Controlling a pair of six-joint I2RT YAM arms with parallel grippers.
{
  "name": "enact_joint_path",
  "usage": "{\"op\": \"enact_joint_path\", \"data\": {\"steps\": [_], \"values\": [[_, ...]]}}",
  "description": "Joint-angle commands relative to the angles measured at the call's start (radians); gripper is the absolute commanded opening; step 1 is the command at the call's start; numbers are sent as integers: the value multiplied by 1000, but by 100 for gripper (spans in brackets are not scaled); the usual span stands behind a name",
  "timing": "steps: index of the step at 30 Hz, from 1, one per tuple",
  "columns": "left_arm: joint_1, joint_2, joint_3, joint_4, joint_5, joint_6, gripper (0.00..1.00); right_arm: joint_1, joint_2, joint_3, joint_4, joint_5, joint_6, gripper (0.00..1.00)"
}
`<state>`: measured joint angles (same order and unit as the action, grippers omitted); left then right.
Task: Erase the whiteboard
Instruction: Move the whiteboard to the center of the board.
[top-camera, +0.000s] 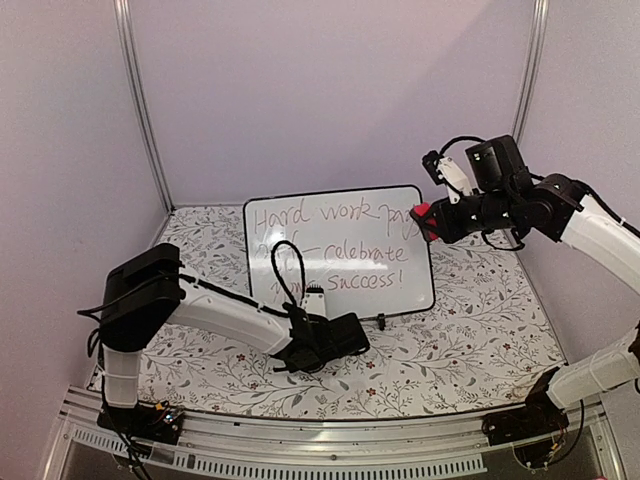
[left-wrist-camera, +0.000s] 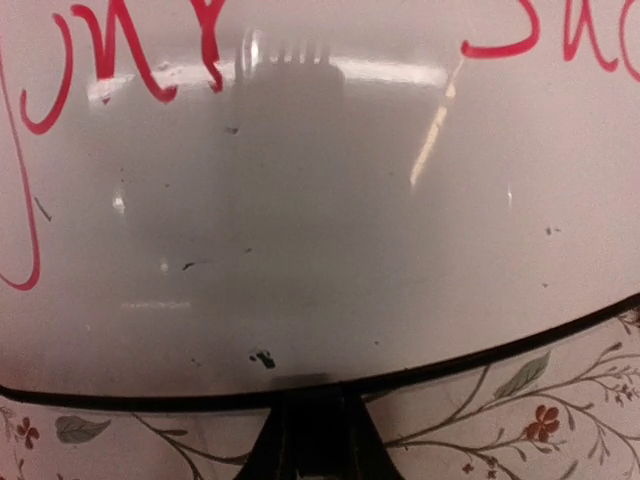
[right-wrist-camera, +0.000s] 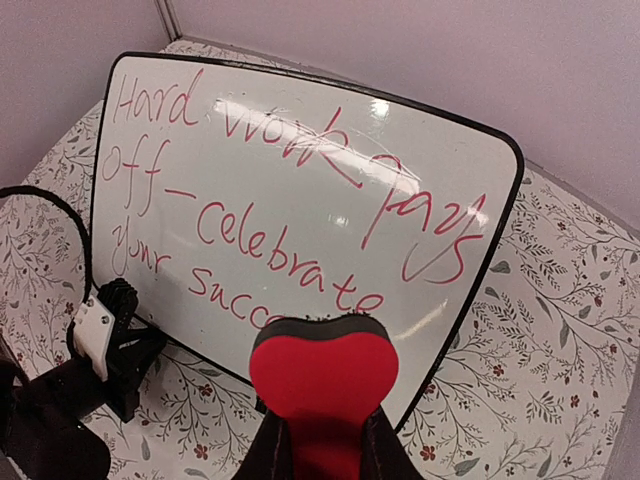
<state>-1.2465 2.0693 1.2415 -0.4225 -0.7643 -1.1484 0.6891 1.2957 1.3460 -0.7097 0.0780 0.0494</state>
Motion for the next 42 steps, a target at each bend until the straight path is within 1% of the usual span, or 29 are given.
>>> {"op": "enact_joint_path", "data": {"steps": [1,3,8,11,17,20,23,27,31,35,38,42], "values": [[-73,45,53,-15,110,70,0,13,-47,4,-27,51,58,16],[-86,57,68,-6,115,81,0,17,-53,5,-28,56,63,16],[-95,40,62,-5,98,75,10,27,-58,1,-15,72,71,17],[-97,9,44,7,97,81,21,31,-58,-4,1,72,80,17],[-103,-66,1,14,99,92,51,36,-61,-24,27,74,80,19],[-109,-129,-24,17,103,100,62,36,-65,-36,45,82,78,19],[-117,-199,-40,13,106,114,67,36,-67,-45,61,71,73,19],[-119,-313,-45,-51,84,107,71,36,-79,-70,90,75,73,19],[-82,-437,-37,-128,60,131,75,36,-97,-97,123,84,75,20],[10,-567,-43,-165,91,179,77,36,-113,-115,153,70,76,18],[84,-656,-44,-165,85,246,80,36,-133,-139,190,52,62,17],[233,-733,-24,-163,154,336,81,36,-149,-152,208,56,61,17]]}}
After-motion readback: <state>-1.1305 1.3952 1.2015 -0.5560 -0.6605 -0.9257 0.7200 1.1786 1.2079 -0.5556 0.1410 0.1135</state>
